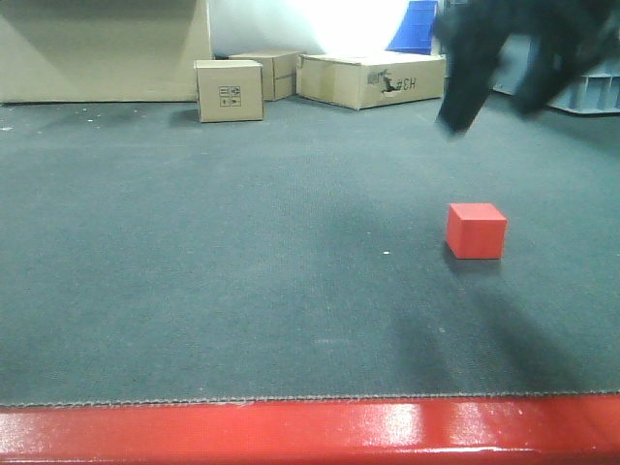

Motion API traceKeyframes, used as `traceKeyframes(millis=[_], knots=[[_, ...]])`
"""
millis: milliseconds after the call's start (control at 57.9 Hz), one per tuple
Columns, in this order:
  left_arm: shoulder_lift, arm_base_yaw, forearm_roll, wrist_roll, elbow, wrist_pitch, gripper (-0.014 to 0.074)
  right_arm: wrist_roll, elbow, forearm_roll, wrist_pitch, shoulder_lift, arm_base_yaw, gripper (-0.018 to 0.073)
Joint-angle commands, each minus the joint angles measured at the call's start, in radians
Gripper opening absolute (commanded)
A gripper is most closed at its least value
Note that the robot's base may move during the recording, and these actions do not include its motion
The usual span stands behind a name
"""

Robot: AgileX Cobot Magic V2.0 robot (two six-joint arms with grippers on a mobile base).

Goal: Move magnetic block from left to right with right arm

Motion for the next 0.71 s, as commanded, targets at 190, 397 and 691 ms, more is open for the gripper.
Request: traceKeyframes(millis=[190, 397, 691], knots=[[-0.008, -0.007, -0.005, -0.007, 0.008, -0.083, -0.0126, -0.004, 0.199, 0.025, -0.162, -0.368, -0.001, 0.0059], [-0.008, -0.007, -0.005, -0.007, 0.008, -0.083, -0.0126, -0.004, 0.408, 0.095, -0.291, -0.655, -0.001, 0.0058], [-0.008, -0.007, -0.005, -0.007, 0.008, -0.083, -0.0126, -0.004, 0.585, 0.14, -0.311, -0.975, -0.001, 0.0058]])
